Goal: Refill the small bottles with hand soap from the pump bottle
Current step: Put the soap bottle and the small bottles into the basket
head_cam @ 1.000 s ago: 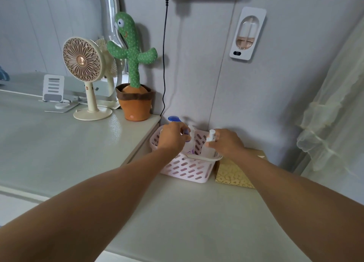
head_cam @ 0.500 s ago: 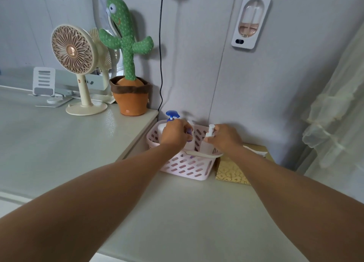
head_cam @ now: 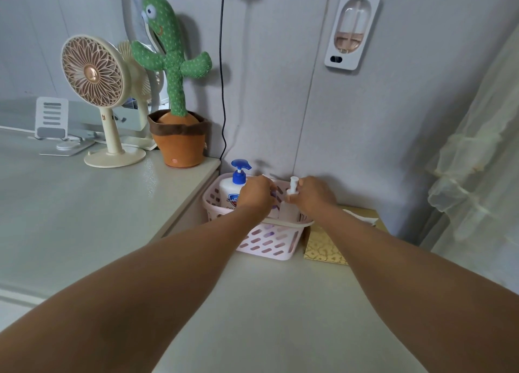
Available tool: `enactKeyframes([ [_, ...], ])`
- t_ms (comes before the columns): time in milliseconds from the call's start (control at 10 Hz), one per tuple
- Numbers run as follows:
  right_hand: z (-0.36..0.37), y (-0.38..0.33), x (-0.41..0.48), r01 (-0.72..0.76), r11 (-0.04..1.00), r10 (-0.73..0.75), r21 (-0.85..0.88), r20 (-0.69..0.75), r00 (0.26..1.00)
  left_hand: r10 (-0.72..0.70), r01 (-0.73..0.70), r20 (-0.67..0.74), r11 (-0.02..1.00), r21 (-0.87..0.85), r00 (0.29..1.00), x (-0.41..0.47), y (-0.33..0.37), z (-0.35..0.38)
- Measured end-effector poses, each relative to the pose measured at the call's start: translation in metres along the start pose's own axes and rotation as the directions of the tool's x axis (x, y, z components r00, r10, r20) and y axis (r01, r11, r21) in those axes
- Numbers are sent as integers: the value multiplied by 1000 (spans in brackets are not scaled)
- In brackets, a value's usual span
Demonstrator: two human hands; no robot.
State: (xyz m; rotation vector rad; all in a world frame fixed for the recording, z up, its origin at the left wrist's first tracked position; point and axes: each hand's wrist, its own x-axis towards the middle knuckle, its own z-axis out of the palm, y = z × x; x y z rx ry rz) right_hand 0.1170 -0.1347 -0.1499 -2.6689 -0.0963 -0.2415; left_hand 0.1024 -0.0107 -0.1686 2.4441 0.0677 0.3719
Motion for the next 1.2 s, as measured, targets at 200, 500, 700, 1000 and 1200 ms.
enactKeyframes([
  [200, -1, 4, 0, -16, 1000, 16, 22, -1, 1000, -26, 27, 34, 999, -44, 999, 1, 1, 2],
  [500, -9, 9, -5, 32, 997, -38, 74, 82, 996, 18, -16, 28, 997, -70, 999, -5, 2, 2],
  [700, -15, 10, -12, 28, 993, -38, 113, 80, 996, -11, 13, 48, 998, -57, 999, -7, 6, 0],
  [1000, -22, 15, -18, 7, 990, 1, 143, -59, 998, -89, 85, -58, 993, -78, 994, -13, 6, -10],
  [1200, -30, 13, -28, 47, 988, -32, 144, -109, 994, -25, 18, -142, 998, -56, 990, -27, 11, -26],
])
